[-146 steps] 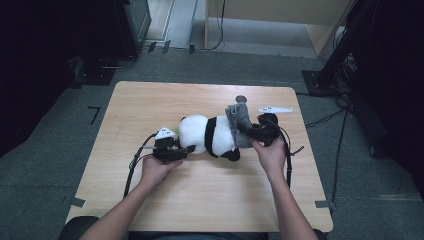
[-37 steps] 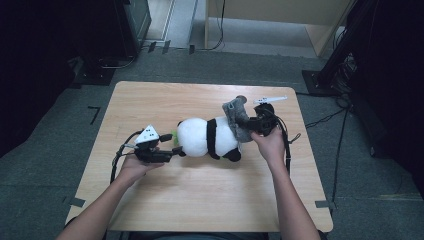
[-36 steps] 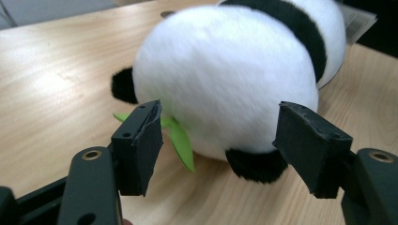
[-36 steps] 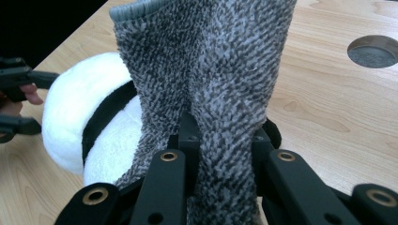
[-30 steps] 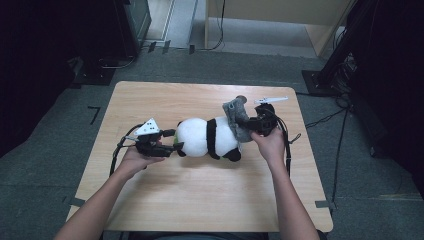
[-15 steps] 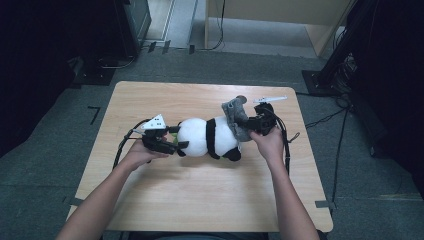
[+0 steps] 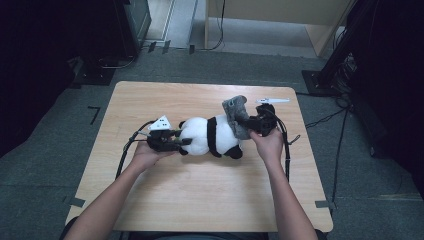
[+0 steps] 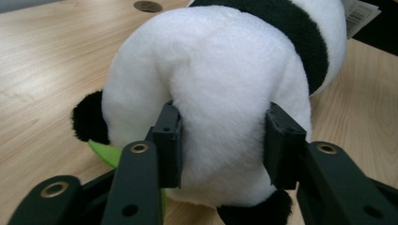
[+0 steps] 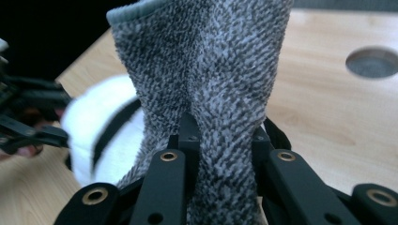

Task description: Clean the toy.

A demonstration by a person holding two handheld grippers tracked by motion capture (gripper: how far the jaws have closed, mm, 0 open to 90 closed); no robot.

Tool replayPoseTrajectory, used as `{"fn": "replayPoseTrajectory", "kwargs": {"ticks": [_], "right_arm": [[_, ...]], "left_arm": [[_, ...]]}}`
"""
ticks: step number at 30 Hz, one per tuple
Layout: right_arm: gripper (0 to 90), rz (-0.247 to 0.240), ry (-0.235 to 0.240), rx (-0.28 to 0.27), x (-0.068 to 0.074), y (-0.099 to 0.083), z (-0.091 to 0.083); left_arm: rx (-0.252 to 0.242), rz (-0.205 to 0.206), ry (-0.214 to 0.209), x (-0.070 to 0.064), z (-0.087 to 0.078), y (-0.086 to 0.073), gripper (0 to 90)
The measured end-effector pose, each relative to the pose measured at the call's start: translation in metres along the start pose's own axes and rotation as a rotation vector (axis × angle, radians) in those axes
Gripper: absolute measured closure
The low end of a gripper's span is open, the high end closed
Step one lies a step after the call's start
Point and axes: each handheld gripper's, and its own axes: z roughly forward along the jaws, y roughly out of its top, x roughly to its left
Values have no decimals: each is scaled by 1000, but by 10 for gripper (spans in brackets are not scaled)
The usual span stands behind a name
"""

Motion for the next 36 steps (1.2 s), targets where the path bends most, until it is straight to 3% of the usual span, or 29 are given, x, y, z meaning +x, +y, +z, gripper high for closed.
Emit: {"fn": "replayPoseTrajectory", "kwargs": {"ticks": [4,7,11,14,16,18,21,23,27,30,36], "right_arm": [[767,-36,67,-63,23,4,-13],[767,-73,127,-51,52,1,-8],[767,-117,229,-15,90,-14,14],[767,-99,309,4,109,-34,36],[767,-120,300,35,116,-48,52],[764,-124,291,59,117,-59,67],[763,-107,284,54,109,-68,77],[765,-139,270,58,105,-69,78],[762,-173,246,79,102,-68,74],[762,-203,215,89,101,-67,70],[756,-199,160,86,89,-63,55]], "left_arm": [[4,-14,4,-2,-3,4,624],[6,-40,2,-2,-4,6,626],[8,-49,-8,-3,-5,6,615],[10,-70,-13,-2,-6,6,601],[11,-77,-14,-2,-6,6,600],[11,-63,-10,-4,-6,6,601],[12,-48,-4,-5,-6,4,602],[12,-34,0,-5,-5,3,602],[14,-3,13,-8,-4,3,601],[18,-3,13,-8,-5,3,606],[21,-5,9,-6,-5,2,610]]}}
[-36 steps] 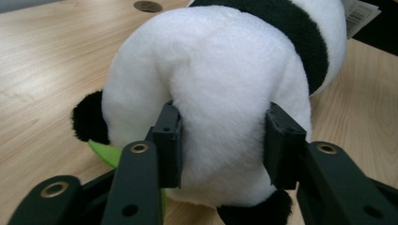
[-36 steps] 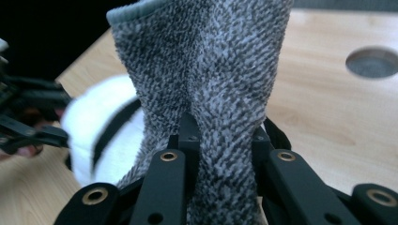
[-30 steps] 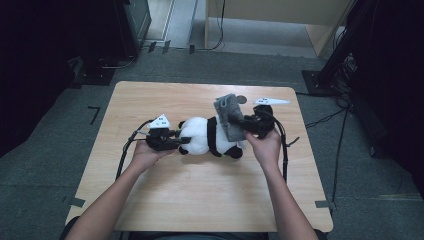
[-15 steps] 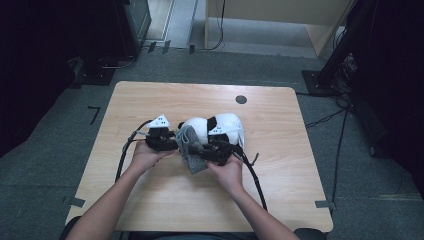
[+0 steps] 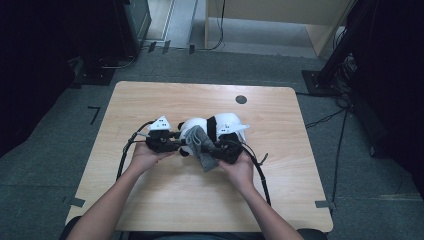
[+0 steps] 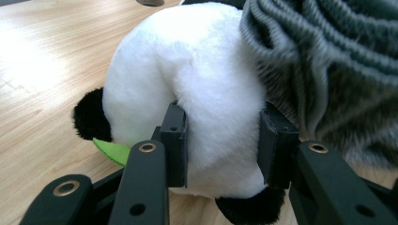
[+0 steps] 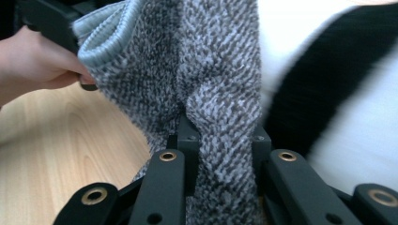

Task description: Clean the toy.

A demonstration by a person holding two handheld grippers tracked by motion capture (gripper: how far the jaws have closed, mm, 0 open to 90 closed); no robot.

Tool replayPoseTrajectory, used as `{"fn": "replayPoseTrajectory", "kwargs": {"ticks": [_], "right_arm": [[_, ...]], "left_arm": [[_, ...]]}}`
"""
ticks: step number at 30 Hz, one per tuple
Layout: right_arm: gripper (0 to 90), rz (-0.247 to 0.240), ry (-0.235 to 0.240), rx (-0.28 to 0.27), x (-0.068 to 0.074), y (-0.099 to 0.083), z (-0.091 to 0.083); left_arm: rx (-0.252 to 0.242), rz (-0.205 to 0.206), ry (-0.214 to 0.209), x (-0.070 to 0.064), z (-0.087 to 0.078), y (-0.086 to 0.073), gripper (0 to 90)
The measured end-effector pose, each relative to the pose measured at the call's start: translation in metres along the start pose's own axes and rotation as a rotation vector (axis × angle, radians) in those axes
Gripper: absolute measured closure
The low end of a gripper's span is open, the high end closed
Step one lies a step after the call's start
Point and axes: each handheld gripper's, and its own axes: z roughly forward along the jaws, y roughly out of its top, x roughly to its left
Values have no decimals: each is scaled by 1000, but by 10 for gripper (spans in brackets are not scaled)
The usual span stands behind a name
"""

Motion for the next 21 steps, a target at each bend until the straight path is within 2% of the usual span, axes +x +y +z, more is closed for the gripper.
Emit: {"fn": "replayPoseTrajectory", "kwargs": {"ticks": [3,6,10,21], "right_arm": [[757,7,-26,1,-7,-1,-8],[766,-13,-62,4,-10,0,-15],[770,-17,-102,4,-17,0,-28],[763,83,-152,-50,-46,-5,-62]], "left_arm": [[-1,-8,-5,1,0,1,613],[1,-12,-6,2,-1,1,619],[2,-3,-3,2,-1,1,635],[3,-8,-1,3,-1,1,642]]}}
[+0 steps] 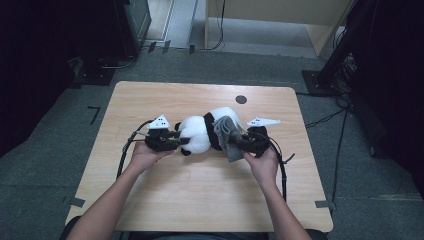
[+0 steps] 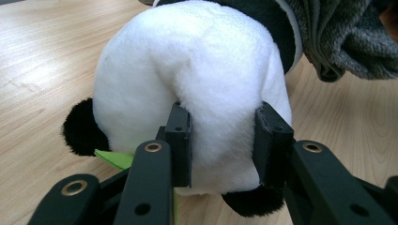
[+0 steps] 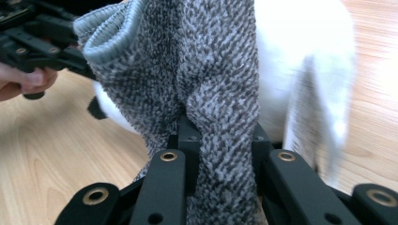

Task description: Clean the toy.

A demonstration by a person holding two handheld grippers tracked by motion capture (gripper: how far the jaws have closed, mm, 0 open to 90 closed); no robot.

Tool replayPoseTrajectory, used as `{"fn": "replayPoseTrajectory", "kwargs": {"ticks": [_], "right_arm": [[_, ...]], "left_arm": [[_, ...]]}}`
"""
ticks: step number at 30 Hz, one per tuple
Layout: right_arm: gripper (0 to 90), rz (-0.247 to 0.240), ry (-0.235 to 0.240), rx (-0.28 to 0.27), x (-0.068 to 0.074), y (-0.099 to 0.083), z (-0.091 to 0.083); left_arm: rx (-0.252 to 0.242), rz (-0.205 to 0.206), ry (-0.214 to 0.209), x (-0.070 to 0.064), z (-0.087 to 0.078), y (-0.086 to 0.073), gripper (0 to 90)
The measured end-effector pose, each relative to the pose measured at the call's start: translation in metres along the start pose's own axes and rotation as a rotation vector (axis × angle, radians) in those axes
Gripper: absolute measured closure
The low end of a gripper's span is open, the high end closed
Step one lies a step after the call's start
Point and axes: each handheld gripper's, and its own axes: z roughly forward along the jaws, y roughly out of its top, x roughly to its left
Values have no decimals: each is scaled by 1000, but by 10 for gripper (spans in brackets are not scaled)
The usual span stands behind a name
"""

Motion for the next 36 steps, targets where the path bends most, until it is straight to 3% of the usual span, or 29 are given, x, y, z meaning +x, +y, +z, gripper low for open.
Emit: {"fn": "replayPoseTrajectory", "kwargs": {"ticks": [6,15,18,21,26,29,32,36], "right_arm": [[762,39,-38,-15,-17,-3,-8],[768,101,-167,-28,-36,-8,-17],[769,106,-152,-88,-34,-4,-26],[769,85,-108,-139,-21,4,-30],[768,-21,-8,-161,21,14,-18],[768,-54,82,-132,46,13,2],[769,-90,150,-68,68,6,29],[768,-158,173,18,88,-7,65]], "left_arm": [[0,-2,-2,0,0,0,647],[-3,-7,-1,2,-1,0,656],[-2,-4,1,3,-2,-1,657],[-7,-9,1,3,-1,0,658],[-4,-19,-1,3,-2,1,657],[-4,-23,-2,2,-1,2,658],[-2,-29,-2,2,-2,3,657],[2,-30,-6,1,-1,3,659]]}}
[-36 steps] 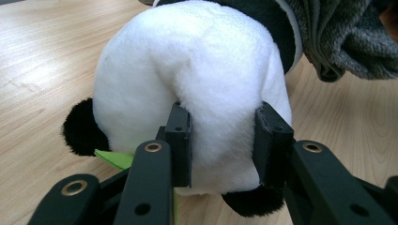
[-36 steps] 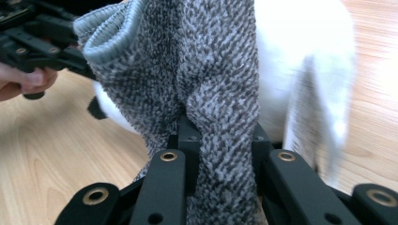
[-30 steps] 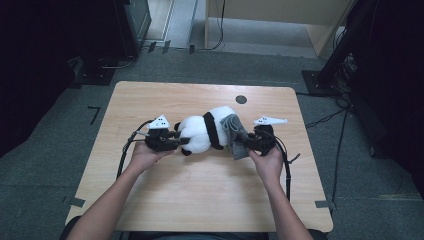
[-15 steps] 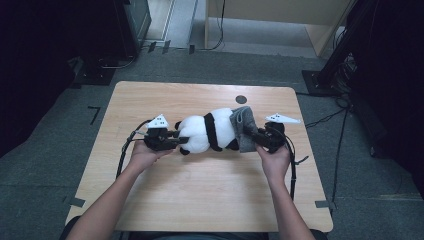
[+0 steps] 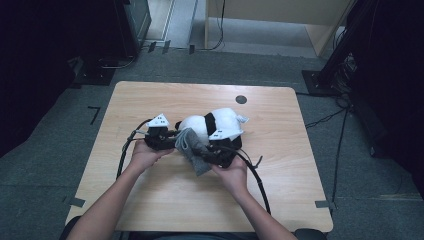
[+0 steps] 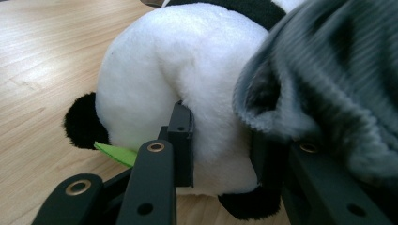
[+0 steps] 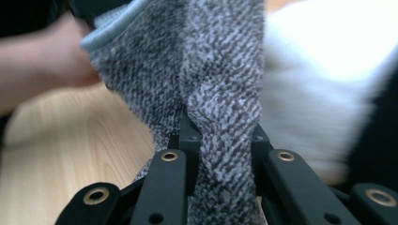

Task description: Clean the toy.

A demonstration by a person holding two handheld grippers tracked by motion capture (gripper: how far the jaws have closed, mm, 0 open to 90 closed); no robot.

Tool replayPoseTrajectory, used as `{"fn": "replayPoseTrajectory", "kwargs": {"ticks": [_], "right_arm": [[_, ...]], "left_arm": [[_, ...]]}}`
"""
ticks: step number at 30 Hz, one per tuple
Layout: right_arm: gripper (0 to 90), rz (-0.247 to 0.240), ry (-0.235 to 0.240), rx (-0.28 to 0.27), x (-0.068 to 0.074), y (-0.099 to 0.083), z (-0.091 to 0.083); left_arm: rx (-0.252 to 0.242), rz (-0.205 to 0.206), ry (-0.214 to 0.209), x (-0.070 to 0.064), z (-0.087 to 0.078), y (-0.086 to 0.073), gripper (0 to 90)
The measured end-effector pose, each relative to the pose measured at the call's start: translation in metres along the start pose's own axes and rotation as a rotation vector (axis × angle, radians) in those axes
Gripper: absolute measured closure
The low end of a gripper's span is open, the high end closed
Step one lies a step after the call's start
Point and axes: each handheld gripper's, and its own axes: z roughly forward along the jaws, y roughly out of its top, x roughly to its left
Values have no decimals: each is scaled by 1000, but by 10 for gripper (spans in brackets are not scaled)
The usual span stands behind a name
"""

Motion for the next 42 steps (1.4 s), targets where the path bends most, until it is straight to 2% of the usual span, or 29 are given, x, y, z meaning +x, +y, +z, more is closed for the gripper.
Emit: {"fn": "replayPoseTrajectory", "kwargs": {"ticks": [2,4,6,8,12,18,20,22,28,31,42], "right_arm": [[767,-15,-16,13,-2,-4,10],[769,-11,-4,0,-11,-9,13],[769,-10,2,-5,-15,-12,12],[767,-29,-12,1,-18,-15,8],[762,-24,-31,20,-25,-19,-1],[756,23,-76,30,-39,-21,-16],[760,37,-106,21,-46,-20,-23],[766,69,-117,2,-54,-20,-32],[771,82,-178,-25,-66,-15,-54],[771,106,-196,-43,-74,-15,-62],[770,184,-267,-76,-100,-23,-81]], "left_arm": [[3,1,2,-1,0,0,661],[6,4,2,0,0,0,663],[10,14,2,-1,1,0,665],[10,18,2,-2,1,0,665],[12,21,1,-1,0,0,667],[13,20,1,0,-1,1,671],[11,19,-1,0,-2,0,671],[9,18,-1,0,-2,1,673],[5,6,0,2,-2,1,677],[3,4,0,2,-2,1,678],[-4,5,3,3,-2,0,689]]}}
